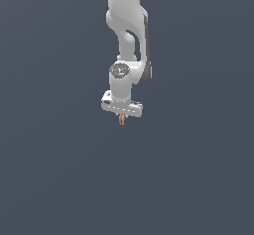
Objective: Pick up the object and move it to a goal position.
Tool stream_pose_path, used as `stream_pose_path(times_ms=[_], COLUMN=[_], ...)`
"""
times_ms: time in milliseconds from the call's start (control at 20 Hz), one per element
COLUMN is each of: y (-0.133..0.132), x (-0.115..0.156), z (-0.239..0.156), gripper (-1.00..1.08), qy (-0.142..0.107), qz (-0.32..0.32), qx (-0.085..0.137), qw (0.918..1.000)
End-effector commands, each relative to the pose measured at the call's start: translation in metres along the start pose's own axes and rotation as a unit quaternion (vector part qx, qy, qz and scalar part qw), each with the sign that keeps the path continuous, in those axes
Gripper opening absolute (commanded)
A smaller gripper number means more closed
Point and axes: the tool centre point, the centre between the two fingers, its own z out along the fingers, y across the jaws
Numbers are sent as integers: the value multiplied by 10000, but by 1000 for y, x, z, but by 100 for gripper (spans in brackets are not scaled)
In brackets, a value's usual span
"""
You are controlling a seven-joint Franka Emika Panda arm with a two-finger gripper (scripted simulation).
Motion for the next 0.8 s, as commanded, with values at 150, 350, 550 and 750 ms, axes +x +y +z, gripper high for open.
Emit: stream_pose_path(times_ms=[150,350,550,750], y=[0,-1,-1,-2], x=[-1,-1,-2,-3], z=[-20,-46,-79,-116], gripper=[-100,-100,-100,-100], qy=[4,4,4,4], qz=[0,0,0,0], qx=[1,1,1,1], qw=[10000,10000,10000,10000])
